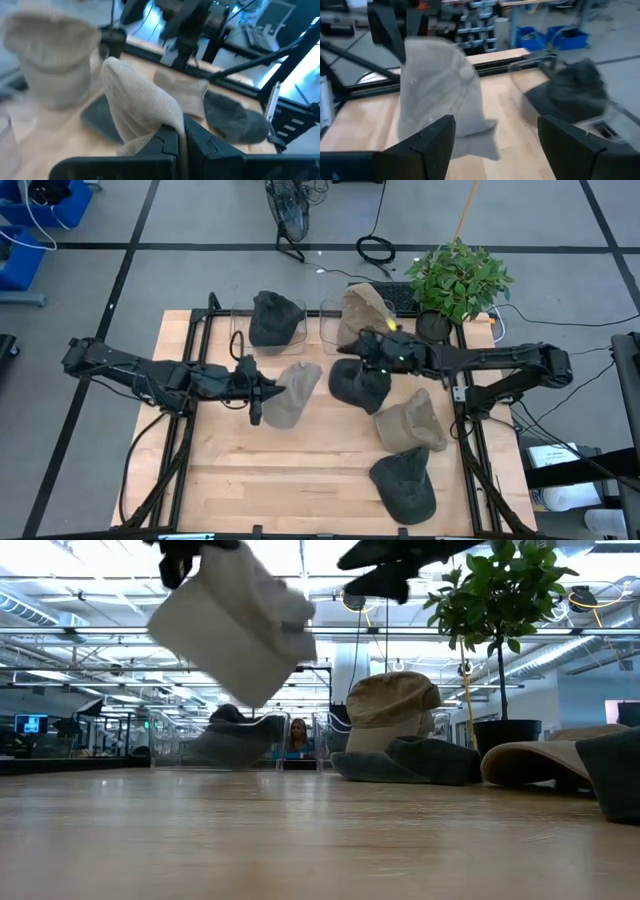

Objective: Pick & Place hat
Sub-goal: Put the brown cap into the right transparent bin

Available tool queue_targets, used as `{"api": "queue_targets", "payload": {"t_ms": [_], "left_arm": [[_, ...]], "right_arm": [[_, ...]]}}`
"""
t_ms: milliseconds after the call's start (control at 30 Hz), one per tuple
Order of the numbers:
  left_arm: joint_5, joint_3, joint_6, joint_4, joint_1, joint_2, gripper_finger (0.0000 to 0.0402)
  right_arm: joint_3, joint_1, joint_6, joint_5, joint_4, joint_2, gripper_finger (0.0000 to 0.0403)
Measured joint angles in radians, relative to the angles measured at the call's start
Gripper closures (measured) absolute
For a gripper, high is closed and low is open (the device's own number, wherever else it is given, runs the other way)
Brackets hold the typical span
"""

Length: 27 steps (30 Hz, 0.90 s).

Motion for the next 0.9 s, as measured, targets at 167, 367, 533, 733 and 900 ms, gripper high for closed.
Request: {"api": "queue_targets", "payload": {"t_ms": [167,367,533,733,900], "left_arm": [[0.021,0.067,0.084,-0.013,0.005,0.000,0.0395],[0.005,0.132,0.109,-0.127,0.009,-0.001,0.0394],[-0.047,0.134,0.120,-0.143,0.013,0.000,0.0392],[-0.072,0.134,0.143,-0.142,0.034,0.000,0.0395],[-0.072,0.134,0.146,-0.102,0.059,0.000,0.0387]], "right_arm": [[0.108,-0.036,-0.026,-0.135,-0.040,0.126,0.0133],[0.189,-0.041,-0.046,-0.294,-0.025,0.196,0.0133],[0.187,-0.037,-0.004,-0.386,-0.037,0.209,0.0133],[0.177,-0.027,0.012,-0.330,-0.006,0.209,0.0145],[0.176,-0.024,0.021,-0.327,0.005,0.231,0.0180]]}}
